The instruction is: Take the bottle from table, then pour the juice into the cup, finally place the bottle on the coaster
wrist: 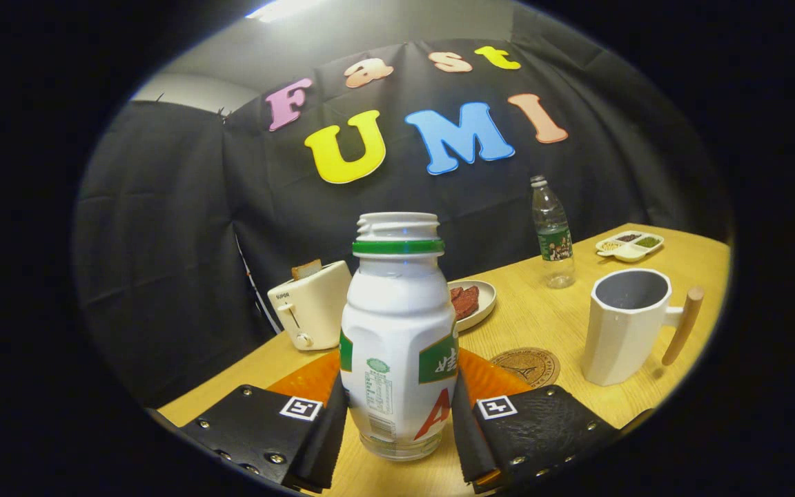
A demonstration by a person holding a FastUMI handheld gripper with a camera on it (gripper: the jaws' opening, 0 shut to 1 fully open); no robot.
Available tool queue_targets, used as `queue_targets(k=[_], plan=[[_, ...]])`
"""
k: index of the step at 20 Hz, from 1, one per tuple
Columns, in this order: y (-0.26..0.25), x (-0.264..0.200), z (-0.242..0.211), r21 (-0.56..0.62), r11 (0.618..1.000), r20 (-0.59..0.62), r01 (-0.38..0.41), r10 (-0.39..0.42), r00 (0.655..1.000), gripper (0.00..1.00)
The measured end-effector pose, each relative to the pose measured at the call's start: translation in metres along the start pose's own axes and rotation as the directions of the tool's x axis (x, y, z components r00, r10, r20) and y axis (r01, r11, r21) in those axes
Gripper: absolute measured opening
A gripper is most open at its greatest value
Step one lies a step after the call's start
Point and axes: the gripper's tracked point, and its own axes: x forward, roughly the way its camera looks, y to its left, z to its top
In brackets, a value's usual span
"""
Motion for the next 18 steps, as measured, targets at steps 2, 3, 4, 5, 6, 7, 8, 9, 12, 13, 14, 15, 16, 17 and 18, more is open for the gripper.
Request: queue_targets(k=[2, 3, 4, 5, 6, 7, 8, 9, 12, 13, 14, 15, 16, 17, 18], plan=[[-0.002, 0.003, 0.001, 0.076, 0.997, -0.009, 0.004, -0.003, 1.0, 0.67], [-0.002, 0.005, 0.004, 0.11, 0.994, -0.011, 0.004, -0.003, 1.0, 0.67], [-0.003, 0.006, 0.006, 0.137, 0.991, -0.014, 0.004, -0.002, 1.0, 0.67], [-0.004, 0.007, 0.006, 0.167, 0.986, -0.019, 0.006, -0.003, 1.0, 0.67], [-0.005, 0.008, 0.006, 0.206, 0.979, -0.026, 0.004, 0.001, 1.0, 0.66], [-0.005, 0.01, 0.006, 0.245, 0.969, -0.029, 0.001, 0.006, 1.0, 0.67], [-0.008, 0.01, 0.006, 0.286, 0.958, -0.03, 0.005, 0.003, 1.0, 0.67], [-0.012, 0.011, 0.006, 0.324, 0.946, -0.03, 0.014, -0.005, 1.0, 0.66], [-0.015, 0.011, 0.006, 0.391, 0.92, -0.027, 0.017, -0.007, 1.0, 0.66], [-0.018, 0.012, 0.006, 0.407, 0.913, -0.032, 0.021, -0.009, 0.999, 0.66], [-0.022, 0.01, 0.004, 0.424, 0.905, -0.036, 0.029, -0.016, 0.999, 0.67], [-0.024, 0.01, 0.005, 0.443, 0.896, -0.035, 0.033, -0.02, 0.999, 0.67], [-0.026, 0.01, 0.007, 0.471, 0.882, -0.028, 0.029, -0.018, 0.999, 0.67], [-0.027, 0.01, 0.009, 0.5, 0.866, -0.019, 0.02, -0.012, 1.0, 0.66], [-0.027, 0.009, 0.01, 0.537, 0.843, -0.013, 0.014, -0.008, 1.0, 0.66]])
